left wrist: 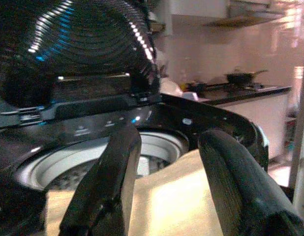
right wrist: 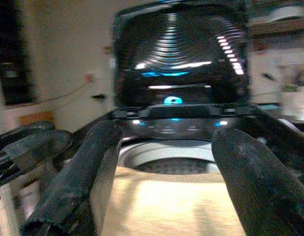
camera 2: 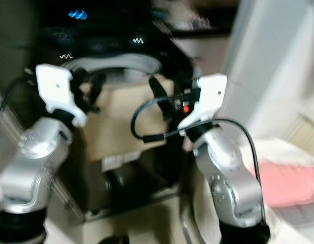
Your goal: Clothes washing
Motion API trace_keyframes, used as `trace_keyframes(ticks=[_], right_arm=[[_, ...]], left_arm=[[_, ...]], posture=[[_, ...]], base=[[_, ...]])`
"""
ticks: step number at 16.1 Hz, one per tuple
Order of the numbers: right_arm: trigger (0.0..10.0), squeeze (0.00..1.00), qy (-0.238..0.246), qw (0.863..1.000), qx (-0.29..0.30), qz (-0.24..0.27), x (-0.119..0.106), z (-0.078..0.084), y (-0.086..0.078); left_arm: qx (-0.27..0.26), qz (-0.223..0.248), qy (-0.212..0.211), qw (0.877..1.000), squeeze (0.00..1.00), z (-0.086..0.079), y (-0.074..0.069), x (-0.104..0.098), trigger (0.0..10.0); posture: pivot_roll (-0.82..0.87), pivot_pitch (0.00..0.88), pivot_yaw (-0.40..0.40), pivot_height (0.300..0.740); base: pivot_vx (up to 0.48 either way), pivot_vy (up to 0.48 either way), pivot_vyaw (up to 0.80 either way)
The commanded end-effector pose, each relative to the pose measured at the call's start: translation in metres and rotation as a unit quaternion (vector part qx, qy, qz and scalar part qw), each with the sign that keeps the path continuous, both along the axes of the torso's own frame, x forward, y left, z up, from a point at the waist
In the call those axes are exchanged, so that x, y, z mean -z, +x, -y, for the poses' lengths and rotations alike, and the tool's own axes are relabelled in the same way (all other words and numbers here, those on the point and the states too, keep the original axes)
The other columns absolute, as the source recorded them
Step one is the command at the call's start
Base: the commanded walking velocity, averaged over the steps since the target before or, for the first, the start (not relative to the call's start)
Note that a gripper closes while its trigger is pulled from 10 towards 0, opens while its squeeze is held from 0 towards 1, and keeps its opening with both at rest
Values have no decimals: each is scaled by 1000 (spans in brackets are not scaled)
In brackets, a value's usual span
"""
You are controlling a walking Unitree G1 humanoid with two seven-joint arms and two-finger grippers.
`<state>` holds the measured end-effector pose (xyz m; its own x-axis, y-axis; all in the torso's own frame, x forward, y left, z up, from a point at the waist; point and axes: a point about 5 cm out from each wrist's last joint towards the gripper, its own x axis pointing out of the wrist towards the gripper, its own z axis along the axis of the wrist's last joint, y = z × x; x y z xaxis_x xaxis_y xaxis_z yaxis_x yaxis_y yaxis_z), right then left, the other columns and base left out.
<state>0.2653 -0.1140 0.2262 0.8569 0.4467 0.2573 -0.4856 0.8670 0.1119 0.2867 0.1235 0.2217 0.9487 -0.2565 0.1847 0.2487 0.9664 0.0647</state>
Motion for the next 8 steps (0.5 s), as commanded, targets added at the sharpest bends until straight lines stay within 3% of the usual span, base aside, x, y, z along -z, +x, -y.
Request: trace_keyframes(ticks=[1,3,5,6,8], right_arm=[[10000,0,3,1000,-5,0,1,-1,0],[10000,0,35,998,14,-42,14,1,2],[10000,0,26,997,22,-63,28,3,2],[10000,0,35,994,34,-93,40,6,1],[10000,0,30,993,43,-105,46,10,0]], left_arm=[[-2,3,9,1000,0,0,0,-1,10000],[-17,-3,7,1000,0,-4,0,3,10000],[-30,-36,-13,999,0,-10,0,19,10000],[-24,-46,37,998,0,-9,-3,30,10000],[-19,-67,45,997,0,-13,-6,40,10000]], posture=[[-35,0,24,740],[-25,0,18,740],[-20,0,10,740],[-17,0,8,740],[-18,0,24,740]], base=[[0,-480,800],[0,-390,0],[0,0,0],[0,0,0],[0,0,0]])
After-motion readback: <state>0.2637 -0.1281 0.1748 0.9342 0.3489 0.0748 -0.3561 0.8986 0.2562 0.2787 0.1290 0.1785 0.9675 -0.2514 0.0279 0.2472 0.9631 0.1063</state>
